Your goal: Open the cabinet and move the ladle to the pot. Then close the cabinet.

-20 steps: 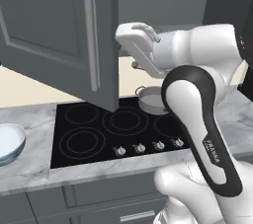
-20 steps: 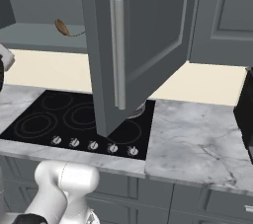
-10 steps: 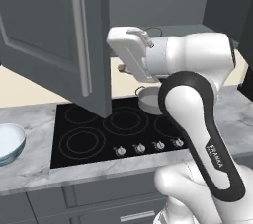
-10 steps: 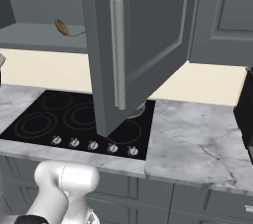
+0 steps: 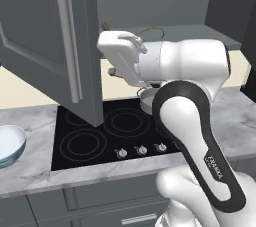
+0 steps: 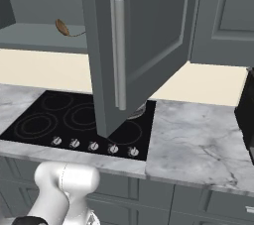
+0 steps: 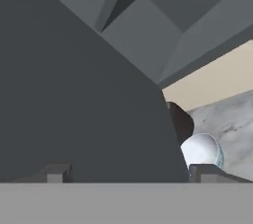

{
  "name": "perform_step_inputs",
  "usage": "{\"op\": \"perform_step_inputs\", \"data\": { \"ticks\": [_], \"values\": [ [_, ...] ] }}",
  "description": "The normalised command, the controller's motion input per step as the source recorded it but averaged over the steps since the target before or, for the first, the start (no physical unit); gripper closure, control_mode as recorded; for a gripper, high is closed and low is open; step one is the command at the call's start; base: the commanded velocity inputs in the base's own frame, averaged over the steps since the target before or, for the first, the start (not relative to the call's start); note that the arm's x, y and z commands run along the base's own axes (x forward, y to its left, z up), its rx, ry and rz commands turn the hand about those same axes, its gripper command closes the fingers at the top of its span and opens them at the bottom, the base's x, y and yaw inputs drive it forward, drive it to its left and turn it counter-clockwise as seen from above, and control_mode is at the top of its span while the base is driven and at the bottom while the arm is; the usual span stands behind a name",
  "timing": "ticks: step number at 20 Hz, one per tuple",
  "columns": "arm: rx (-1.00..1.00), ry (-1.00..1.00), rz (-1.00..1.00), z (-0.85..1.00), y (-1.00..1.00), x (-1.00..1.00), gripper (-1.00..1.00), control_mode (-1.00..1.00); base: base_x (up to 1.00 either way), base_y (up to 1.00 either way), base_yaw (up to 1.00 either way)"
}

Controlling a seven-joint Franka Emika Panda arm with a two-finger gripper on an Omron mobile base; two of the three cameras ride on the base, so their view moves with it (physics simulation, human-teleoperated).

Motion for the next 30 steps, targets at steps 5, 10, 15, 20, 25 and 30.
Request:
{"op": "perform_step_inputs", "data": {
  "ticks": [5,10,15,20,25,30],
  "values": [
    [-0.06,0.0,-0.23,0.24,-0.66,0.06,-1.0,-1.0,0.0,0.0,0.0],
    [-0.13,0.03,-0.35,0.28,-0.95,0.29,-1.0,-1.0,0.0,0.0,0.0],
    [-0.22,0.01,-0.34,0.17,-0.72,0.64,-1.0,-1.0,0.0,0.0,0.0],
    [-0.31,-0.02,-0.2,0.0,-0.21,0.53,-1.0,-1.0,0.0,0.0,0.0],
    [-0.26,-0.09,-0.01,-0.08,-0.01,0.38,-1.0,-1.0,0.0,0.0,0.0],
    [-0.15,-0.01,0.0,-0.03,-0.17,0.37,-1.0,-1.0,0.0,0.0,0.0]
  ]
}}
